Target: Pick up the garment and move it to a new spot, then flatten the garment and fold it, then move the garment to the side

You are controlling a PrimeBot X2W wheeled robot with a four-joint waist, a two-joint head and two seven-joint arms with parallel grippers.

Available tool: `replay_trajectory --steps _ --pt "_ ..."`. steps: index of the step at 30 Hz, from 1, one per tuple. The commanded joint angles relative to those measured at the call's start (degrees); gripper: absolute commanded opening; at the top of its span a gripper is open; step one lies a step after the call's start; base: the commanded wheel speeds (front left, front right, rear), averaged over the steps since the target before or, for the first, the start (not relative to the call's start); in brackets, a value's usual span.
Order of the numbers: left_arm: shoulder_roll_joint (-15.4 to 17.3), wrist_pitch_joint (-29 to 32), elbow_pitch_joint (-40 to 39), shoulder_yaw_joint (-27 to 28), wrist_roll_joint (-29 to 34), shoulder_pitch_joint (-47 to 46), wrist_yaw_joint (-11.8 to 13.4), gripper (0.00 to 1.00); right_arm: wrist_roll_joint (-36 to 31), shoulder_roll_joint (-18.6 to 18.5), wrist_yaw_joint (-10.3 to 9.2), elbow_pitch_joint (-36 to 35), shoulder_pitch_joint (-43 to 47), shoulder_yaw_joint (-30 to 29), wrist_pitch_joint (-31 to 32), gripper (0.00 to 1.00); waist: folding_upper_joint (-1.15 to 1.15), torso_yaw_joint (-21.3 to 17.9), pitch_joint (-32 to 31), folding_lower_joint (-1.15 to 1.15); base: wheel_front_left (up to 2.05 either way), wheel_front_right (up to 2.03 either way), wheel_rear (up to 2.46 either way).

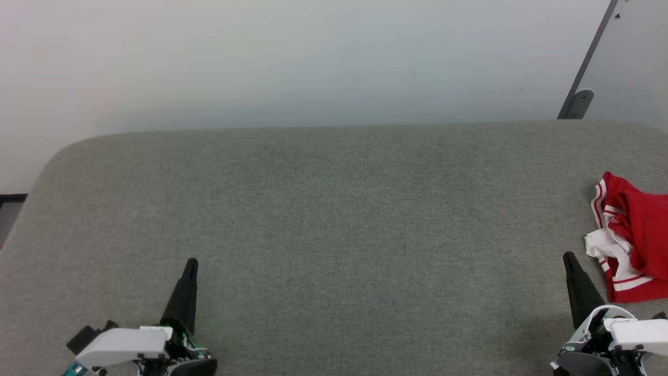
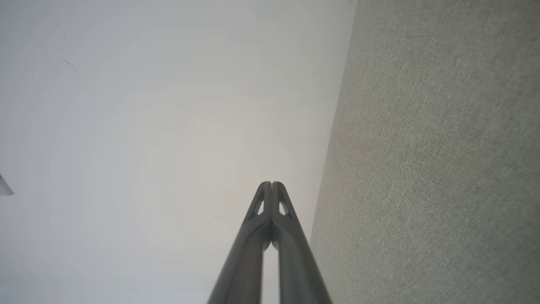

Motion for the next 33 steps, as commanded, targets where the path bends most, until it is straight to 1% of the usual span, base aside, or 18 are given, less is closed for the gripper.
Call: replay_trajectory --steps 1,33 --pt "0.05 0.15 0.08 0.13 -0.11 -0.66 -0.2 0.0 0.26 0.2 -0.08 -0.14 -0.11 0.03 0.16 0.0 0.0 0.0 0.0 0.0 0.0 0.0 0.0" --pt "0.05 0.13 0.07 0.1 -0.14 -0.64 -0.2 0.0 0.27 0.2 -0.08 -0.14 -0.11 0.05 0.15 0.0 0.0 0.0 0.0 0.0 0.0 0.0 0.0"
